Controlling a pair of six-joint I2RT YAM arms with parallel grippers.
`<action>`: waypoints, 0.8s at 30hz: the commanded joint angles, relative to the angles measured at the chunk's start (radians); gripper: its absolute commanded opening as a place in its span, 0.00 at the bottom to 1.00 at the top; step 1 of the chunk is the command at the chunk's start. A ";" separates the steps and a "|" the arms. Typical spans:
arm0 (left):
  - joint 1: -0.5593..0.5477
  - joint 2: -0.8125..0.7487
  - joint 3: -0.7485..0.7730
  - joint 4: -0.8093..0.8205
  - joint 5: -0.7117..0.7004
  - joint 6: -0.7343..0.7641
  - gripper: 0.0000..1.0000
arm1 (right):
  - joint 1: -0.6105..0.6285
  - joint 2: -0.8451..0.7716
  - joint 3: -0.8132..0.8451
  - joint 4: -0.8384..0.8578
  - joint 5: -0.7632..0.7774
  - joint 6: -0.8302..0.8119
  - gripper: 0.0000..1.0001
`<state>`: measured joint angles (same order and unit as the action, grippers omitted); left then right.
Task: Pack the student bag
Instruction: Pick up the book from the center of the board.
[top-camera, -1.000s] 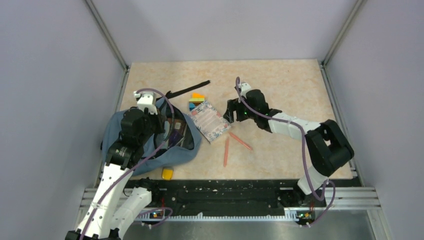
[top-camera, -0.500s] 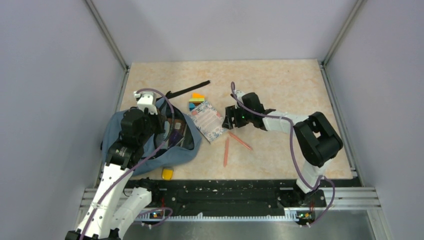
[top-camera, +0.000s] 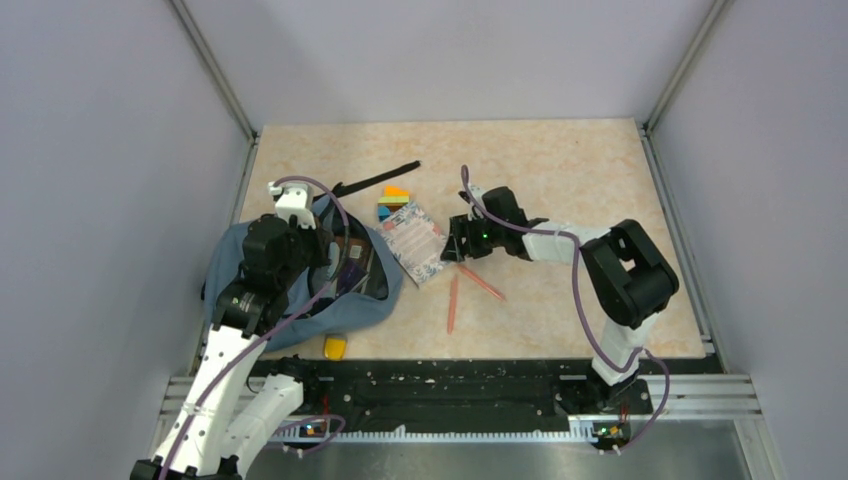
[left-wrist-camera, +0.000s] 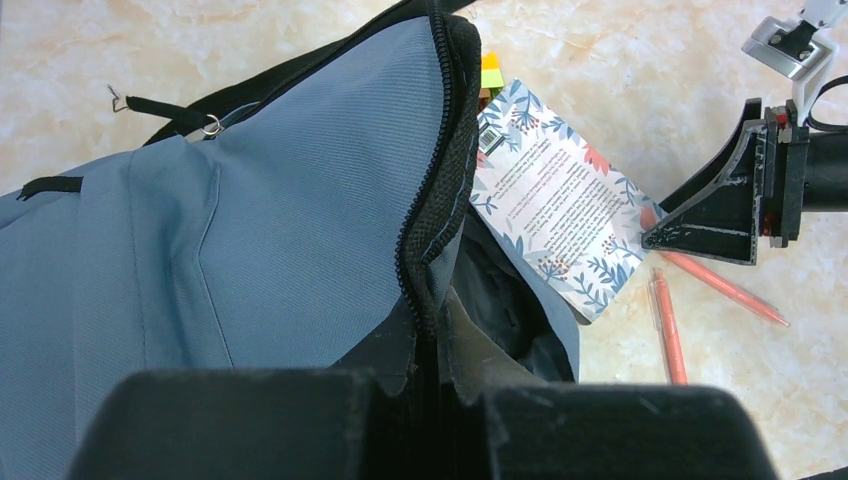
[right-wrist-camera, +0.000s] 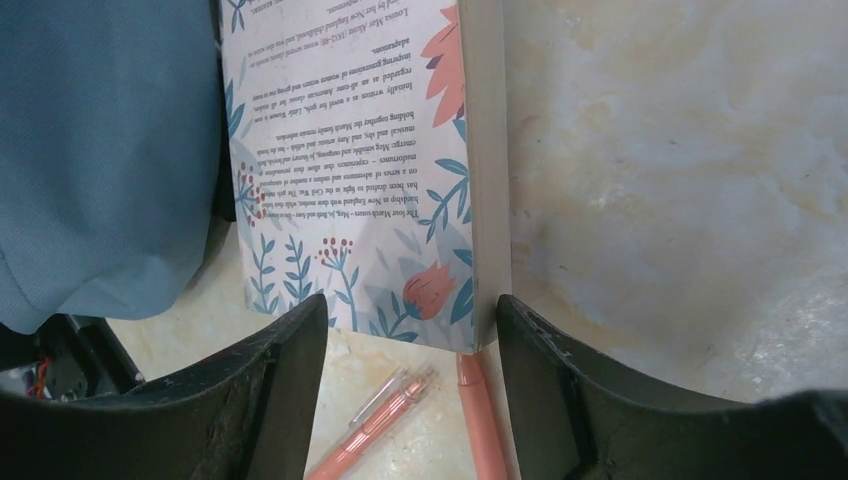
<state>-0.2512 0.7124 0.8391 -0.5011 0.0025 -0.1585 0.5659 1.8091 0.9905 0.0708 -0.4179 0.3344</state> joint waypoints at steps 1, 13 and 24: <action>-0.003 -0.006 0.002 0.088 0.025 -0.015 0.00 | 0.000 -0.023 0.040 0.074 -0.102 0.054 0.60; -0.004 -0.010 0.003 0.088 0.028 -0.015 0.00 | 0.011 0.010 0.010 0.271 -0.179 0.231 0.56; -0.004 -0.016 0.003 0.088 0.034 -0.016 0.00 | 0.036 0.107 0.022 0.361 -0.157 0.307 0.52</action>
<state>-0.2512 0.7132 0.8391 -0.5011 0.0025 -0.1585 0.5686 1.8721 0.9882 0.3710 -0.5697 0.6231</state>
